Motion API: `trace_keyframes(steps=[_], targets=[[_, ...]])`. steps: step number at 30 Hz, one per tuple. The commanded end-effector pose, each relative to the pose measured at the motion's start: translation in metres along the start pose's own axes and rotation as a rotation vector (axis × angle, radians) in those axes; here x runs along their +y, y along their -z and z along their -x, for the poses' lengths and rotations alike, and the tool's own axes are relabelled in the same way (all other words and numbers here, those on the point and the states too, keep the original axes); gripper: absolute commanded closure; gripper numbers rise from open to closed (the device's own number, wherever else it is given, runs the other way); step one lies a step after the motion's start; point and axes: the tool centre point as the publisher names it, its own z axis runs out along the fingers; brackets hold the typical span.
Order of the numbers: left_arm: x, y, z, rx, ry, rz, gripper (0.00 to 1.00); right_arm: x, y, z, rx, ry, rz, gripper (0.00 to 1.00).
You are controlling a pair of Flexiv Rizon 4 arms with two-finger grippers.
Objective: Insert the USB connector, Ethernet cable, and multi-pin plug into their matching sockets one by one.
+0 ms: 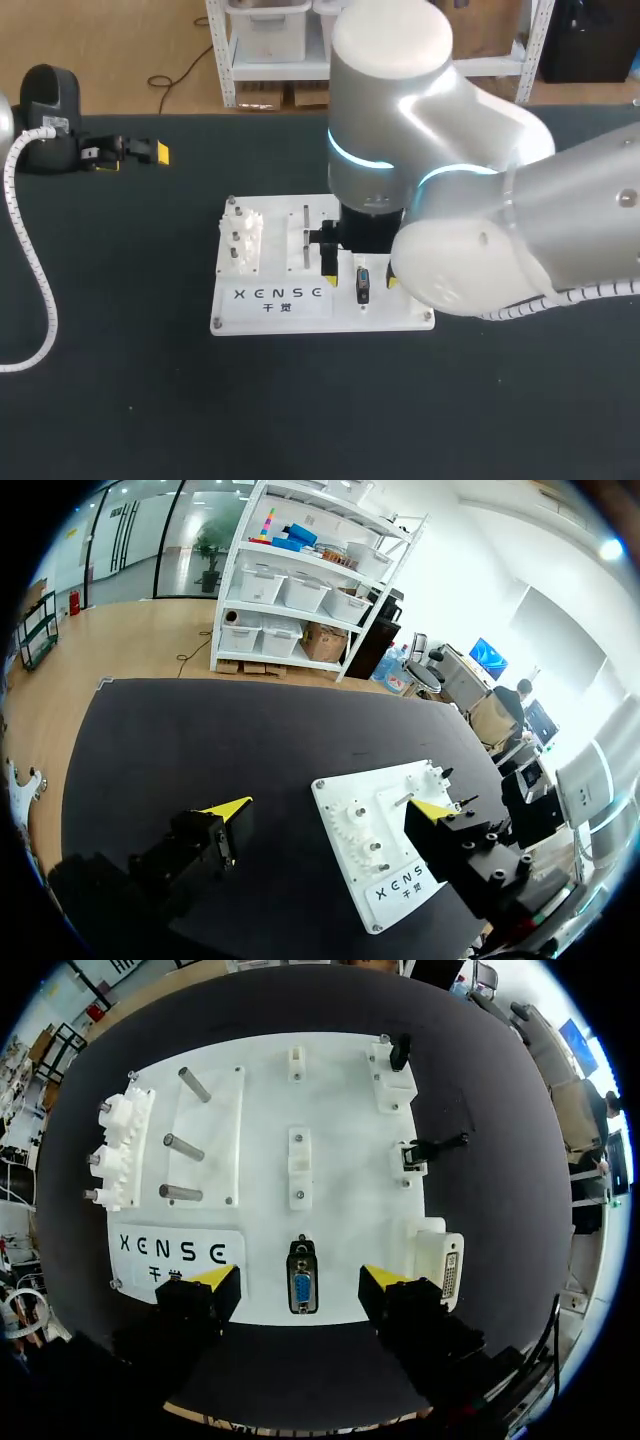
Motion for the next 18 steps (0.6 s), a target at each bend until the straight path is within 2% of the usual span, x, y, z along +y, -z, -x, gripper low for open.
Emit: trace_keyframes(steps=[1,7,16,18], targets=[[0.0,0.0,0.0,0.0,0.0,0.0,0.0,0.001,-0.005,0.002,0.006,0.002,-0.004,0.6],[0.0,0.0,0.0,0.0,0.0,0.0,0.0,-0.001,-0.009,0.002,0.008,0.019,-0.008,0.71],[0.0,0.0,0.0,0.0,0.0,0.0,0.0,-0.005,-0.015,0.003,0.011,0.028,-0.009,0.78],[0.0,0.0,0.0,0.0,0.0,0.0,0.0,-0.006,-0.016,0.003,0.011,0.03,-0.009,0.85]])
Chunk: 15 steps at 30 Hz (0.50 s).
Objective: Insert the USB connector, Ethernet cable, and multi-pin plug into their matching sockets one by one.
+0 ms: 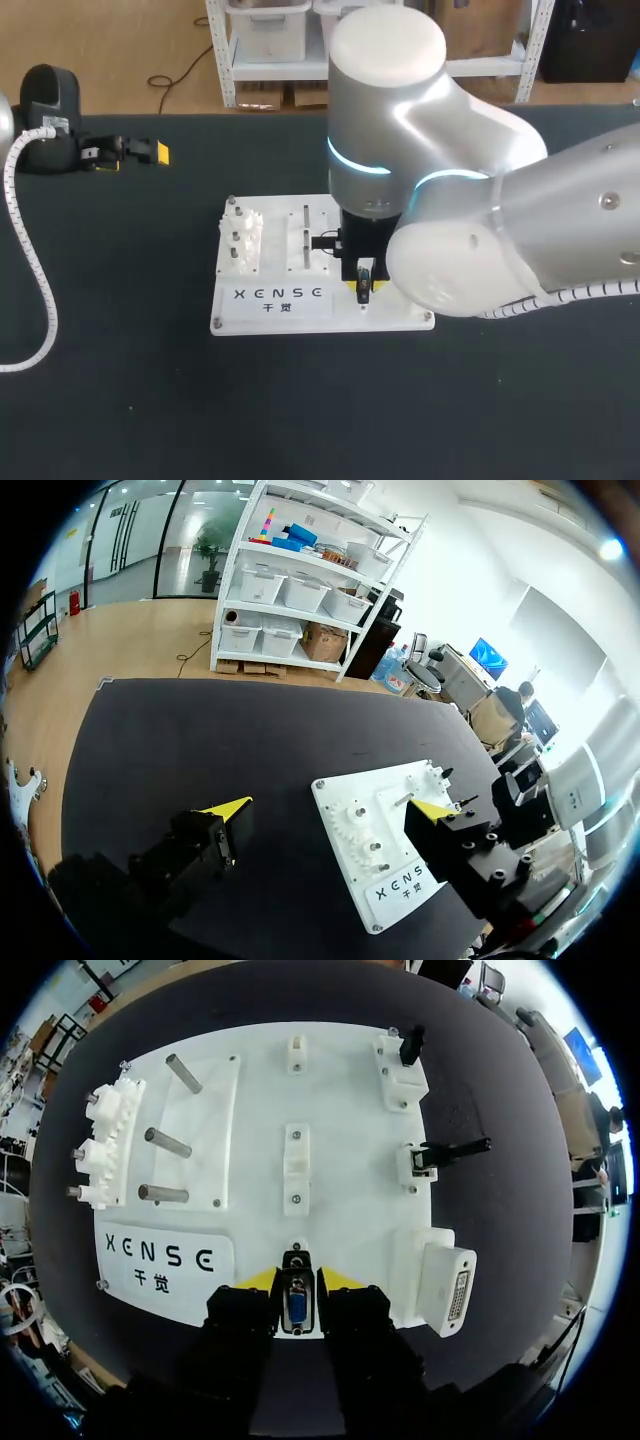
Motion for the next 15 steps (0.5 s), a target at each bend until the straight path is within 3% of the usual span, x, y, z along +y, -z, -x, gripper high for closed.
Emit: trace_keyframes(steps=[1,2,15], targets=[[0.0,0.0,0.0,0.0,0.0,0.0,0.0,-0.002,-0.002,0.0,-0.004,0.001,0.003,0.94],[0.0,0.0,0.0,0.0,0.0,0.0,0.0,-0.002,-0.001,0.0,-0.006,0.001,0.003,1.0],[0.0,0.0,0.0,0.0,0.0,0.0,0.0,-0.007,0.021,0.001,-0.111,0.025,-0.009,1.0]])
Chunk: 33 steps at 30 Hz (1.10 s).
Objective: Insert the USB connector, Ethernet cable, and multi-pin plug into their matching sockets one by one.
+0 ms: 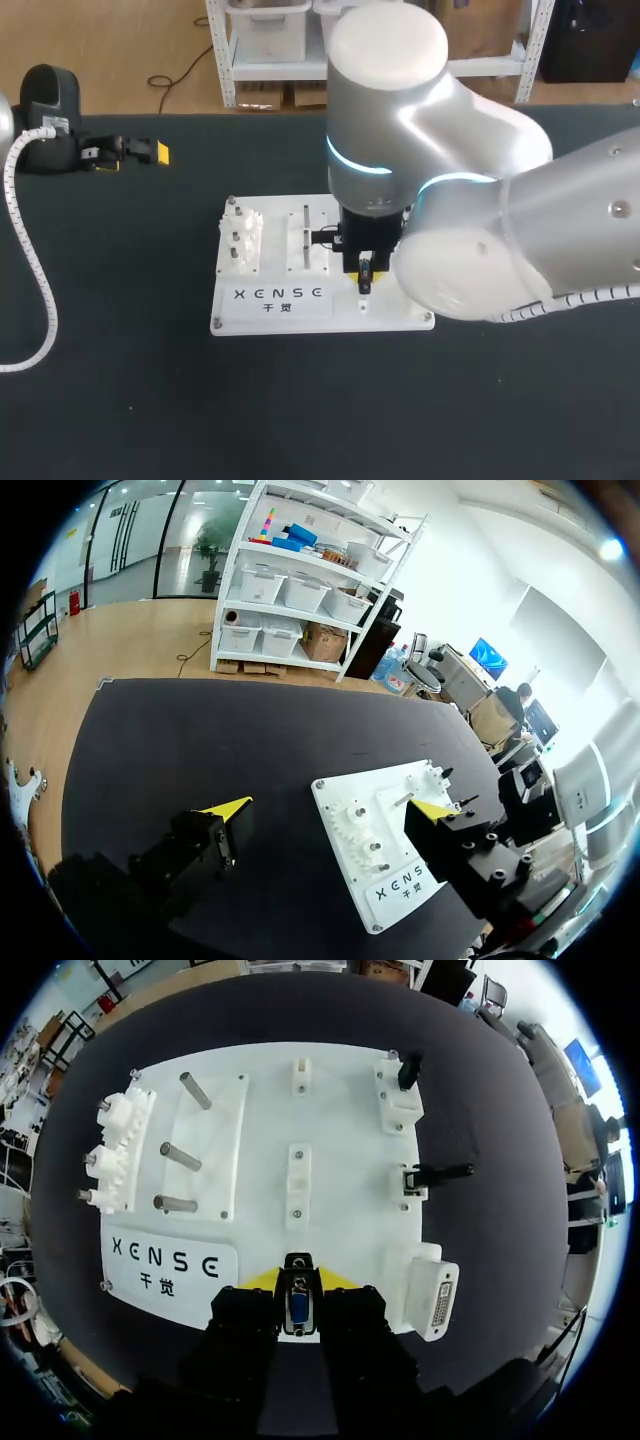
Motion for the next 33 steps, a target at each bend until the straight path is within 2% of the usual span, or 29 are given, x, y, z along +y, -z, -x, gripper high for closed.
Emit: trace_keyframes(steps=[1,10,16,24,33], targets=[[0.0,0.0,0.0,0.0,0.0,0.0,0.0,-0.007,0.013,-0.006,-0.057,-0.008,0.003,1.0],[0.0,0.0,0.0,0.0,0.0,0.0,0.0,-0.033,0.048,0.002,-0.107,-0.053,0.027,1.0],[0.0,0.0,0.0,0.0,0.0,0.0,0.0,-0.052,0.061,0.005,-0.119,-0.077,0.032,1.0],[0.0,0.0,0.0,0.0,0.0,0.0,0.0,-0.068,0.058,0.003,-0.111,-0.092,0.007,1.0],[0.0,0.0,0.0,0.0,0.0,0.0,0.0,-0.071,0.051,0.001,-0.097,-0.099,-0.005,1.0]])
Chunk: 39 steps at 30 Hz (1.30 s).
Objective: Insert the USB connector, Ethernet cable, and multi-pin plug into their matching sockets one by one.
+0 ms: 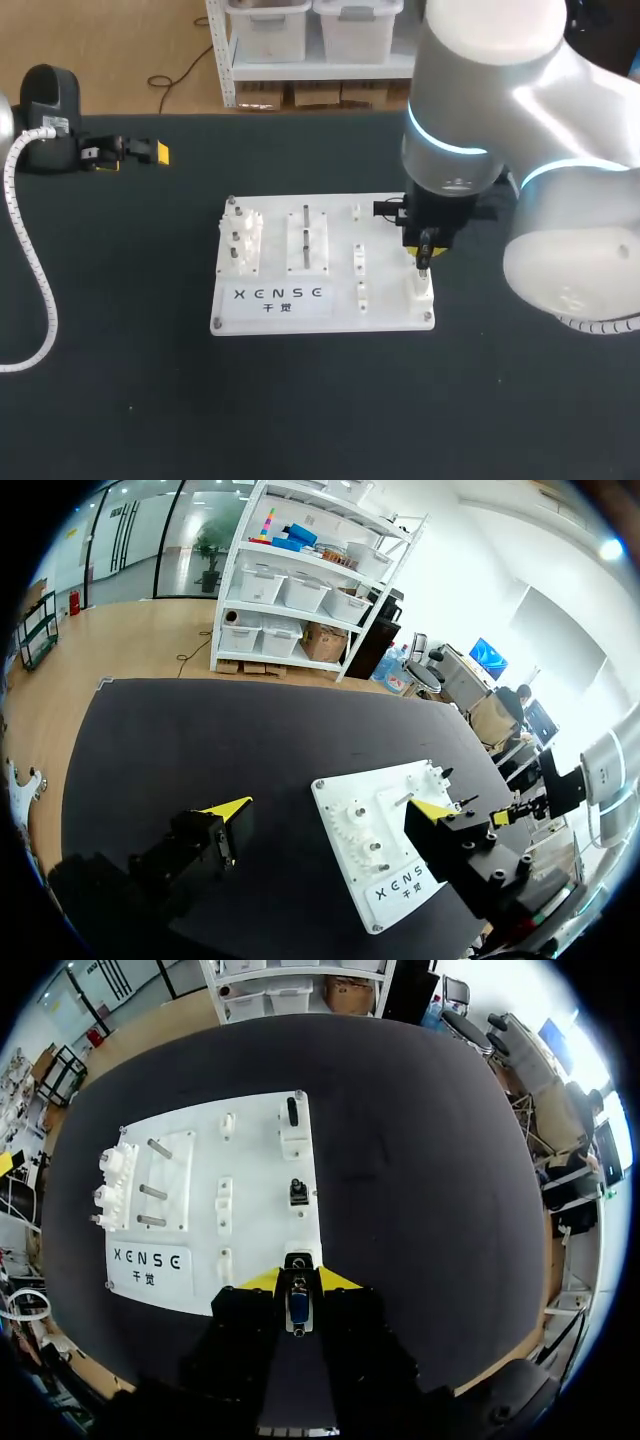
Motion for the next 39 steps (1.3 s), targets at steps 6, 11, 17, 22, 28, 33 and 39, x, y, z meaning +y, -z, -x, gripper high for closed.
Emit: trace_keyframes(steps=[6,11,17,22,28,33,39], targets=[[0.0,0.0,0.0,0.0,0.0,0.0,0.0,-0.0015,-0.0086,-0.0011,0.004,-0.006,-0.014,1.0],[0.0,0.0,0.0,0.0,0.0,0.0,0.0,-0.0013,-0.0112,-0.002,0.008,-0.003,-0.02,1.0],[0.0,0.0,0.0,0.0,0.0,0.0,0.0,-0.0009,-0.0119,-0.0032,0.012,0.001,-0.022,1.0],[0.0,0.0,0.0,0.0,0.0,0.0,0.0,-0.0014,-0.0122,-0.0039,0.011,0.005,-0.024,1.0],[0.0,0.0,0.0,0.0,0.0,0.0,0.0,-0.0027,-0.0124,-0.0058,0.013,0.007,-0.026,1.0],[0.0,0.0,0.0,0.0,0.0,0.0,0.0,-0.0033,-0.011,-0.0064,0.012,0.008,-0.024,1.0],[0.0,0.0,0.0,0.0,0.0,0.0,0.0,-0.0046,-0.0137,-0.0085,0.014,0.011,-0.03,1.0]])
